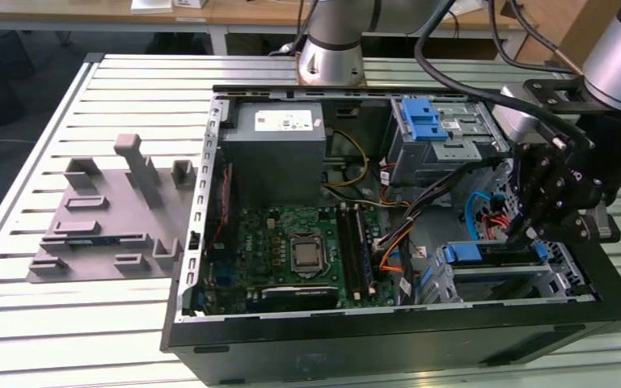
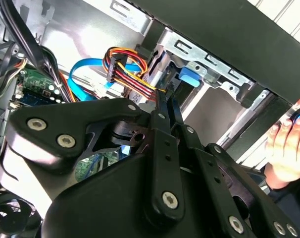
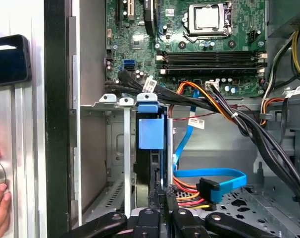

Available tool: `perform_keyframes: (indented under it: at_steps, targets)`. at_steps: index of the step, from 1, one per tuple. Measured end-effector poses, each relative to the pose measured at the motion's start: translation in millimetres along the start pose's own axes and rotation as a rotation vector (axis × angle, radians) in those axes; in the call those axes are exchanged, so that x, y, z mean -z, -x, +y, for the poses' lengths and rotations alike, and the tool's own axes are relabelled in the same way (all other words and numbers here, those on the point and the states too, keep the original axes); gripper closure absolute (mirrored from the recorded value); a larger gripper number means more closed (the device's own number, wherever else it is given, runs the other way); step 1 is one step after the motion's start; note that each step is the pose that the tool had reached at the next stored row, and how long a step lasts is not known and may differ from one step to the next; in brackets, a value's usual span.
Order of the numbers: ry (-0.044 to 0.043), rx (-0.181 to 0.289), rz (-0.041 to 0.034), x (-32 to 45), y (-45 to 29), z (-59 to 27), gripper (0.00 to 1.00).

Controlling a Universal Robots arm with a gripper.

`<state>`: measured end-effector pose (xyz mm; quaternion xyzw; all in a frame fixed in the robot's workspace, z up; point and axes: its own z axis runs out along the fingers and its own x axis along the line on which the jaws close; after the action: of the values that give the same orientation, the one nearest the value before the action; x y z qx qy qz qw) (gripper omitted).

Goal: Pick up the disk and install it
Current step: 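Insert the first disk wire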

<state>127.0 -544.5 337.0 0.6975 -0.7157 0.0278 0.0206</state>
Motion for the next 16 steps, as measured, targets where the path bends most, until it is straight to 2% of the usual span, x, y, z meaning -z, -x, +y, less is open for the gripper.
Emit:
perform_keyframes:
  at_steps: [3, 16]
  targets:
    - [-0.0011, 0.007, -0.0017, -1.5, -2.2, 0.1, 0.84]
    - [-0.0020, 0.019, -0.0030, -3.8, -2.1, 0.1, 0.84]
